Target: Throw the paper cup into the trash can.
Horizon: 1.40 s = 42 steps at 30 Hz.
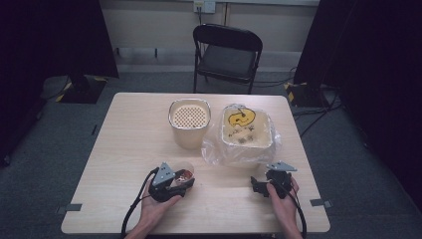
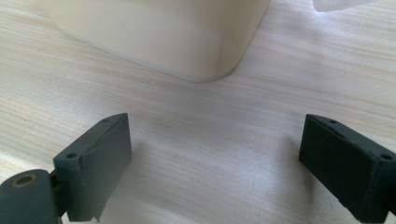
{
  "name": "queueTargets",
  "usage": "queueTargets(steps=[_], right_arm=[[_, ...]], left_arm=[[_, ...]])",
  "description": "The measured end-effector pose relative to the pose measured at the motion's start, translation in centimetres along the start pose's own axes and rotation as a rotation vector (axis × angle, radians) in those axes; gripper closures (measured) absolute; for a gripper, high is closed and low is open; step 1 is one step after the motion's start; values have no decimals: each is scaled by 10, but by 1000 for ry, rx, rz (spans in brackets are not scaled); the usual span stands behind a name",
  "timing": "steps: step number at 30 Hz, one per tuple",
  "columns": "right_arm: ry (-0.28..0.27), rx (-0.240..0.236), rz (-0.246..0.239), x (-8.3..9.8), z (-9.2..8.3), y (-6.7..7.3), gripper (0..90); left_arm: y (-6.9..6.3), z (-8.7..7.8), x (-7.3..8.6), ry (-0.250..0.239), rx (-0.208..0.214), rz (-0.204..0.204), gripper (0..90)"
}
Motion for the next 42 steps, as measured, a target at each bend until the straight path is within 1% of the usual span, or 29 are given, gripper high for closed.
queueTargets(steps=[2, 3, 5, 8, 9, 10, 12, 13, 15, 16, 17, 18, 21, 22, 24, 25, 27, 28, 29, 30, 31, 32, 34, 35, 36, 37, 38, 41, 42], right_arm=[[0, 1, 1, 0, 0, 0, 83], [0, 1, 1, 0, 0, 0, 83], [0, 1, 1, 0, 0, 0, 82], [0, 1, 1, 0, 0, 0, 83], [0, 1, 1, 0, 0, 0, 83], [0, 1, 1, 0, 0, 0, 83], [0, 1, 1, 0, 0, 0, 83], [0, 1, 1, 0, 0, 0, 83], [0, 0, 0, 0, 0, 0, 83], [0, 1, 1, 0, 0, 0, 83], [0, 1, 1, 0, 0, 0, 83], [0, 1, 1, 0, 0, 0, 83], [0, 1, 1, 0, 0, 0, 83], [0, 1, 1, 0, 0, 0, 83], [0, 1, 1, 0, 0, 0, 83], [0, 1, 1, 0, 0, 0, 83], [0, 1, 1, 0, 0, 0, 83], [0, 1, 1, 0, 0, 0, 83], [0, 1, 1, 0, 0, 0, 83], [0, 1, 1, 0, 0, 0, 83], [0, 1, 1, 0, 0, 0, 83], [0, 1, 1, 0, 0, 0, 83], [0, 1, 1, 0, 0, 0, 83], [0, 0, 0, 0, 0, 0, 83], [0, 1, 1, 0, 0, 0, 83], [0, 1, 1, 0, 0, 0, 83], [0, 1, 1, 0, 0, 0, 83], [0, 1, 1, 0, 0, 0, 83], [0, 1, 1, 0, 0, 0, 83]], left_arm=[[2, -3, -2, -8, -8, -9, 493], [4, -5, -3, 0, -14, -3, 492], [8, -7, -5, -9, -19, -10, 492], [14, -11, -9, -9, -32, 3, 493], [15, -12, -10, -10, -38, -8, 493], [17, -14, -12, -15, -44, 3, 493], [22, -16, -14, -7, -54, 2, 493], [23, -17, -15, -9, -60, -8, 493], [25, -18, -16, -10, -67, 1, 493], [28, -20, -19, -8, -74, -1, 493], [32, -22, -24, -11, -92, 7, 493], [33, -24, -26, -7, -95, 10, 493], [40, -28, -34, -20, -111, 10, 493], [43, -29, -36, -19, -125, 9, 493], [49, -33, -42, -5, -143, 28, 494], [51, -34, -45, -6, -157, 15, 494], [56, -37, -51, -1, -180, 24, 494], [60, -38, -54, -7, -190, 44, 494], [63, -39, -57, -15, -202, 42, 494], [66, -39, -60, -20, -216, 28, 494], [66, -39, -60, -20, -216, 28, 494], [72, -40, -66, -24, -236, 35, 494], [79, -40, -72, -29, -244, 29, 494], [82, -41, -76, -32, -261, 35, 493], [85, -41, -79, -41, -269, 26, 493], [89, -41, -82, -38, -272, 30, 493], [92, -41, -86, -37, -290, 36, 493], [100, -39, -96, -39, -316, 42, 492], [102, -37, -99, -33, -328, 55, 492]])
Point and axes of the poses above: each handheld gripper's, and its own axes: z roughly forward along the jaws, x roughly out of its underside, y roughly to its left, the point moved 1 cm from there along z, roughly forward along the jaws, and after that the axes turned 3 degrees about -y, right-handed, at the moved point
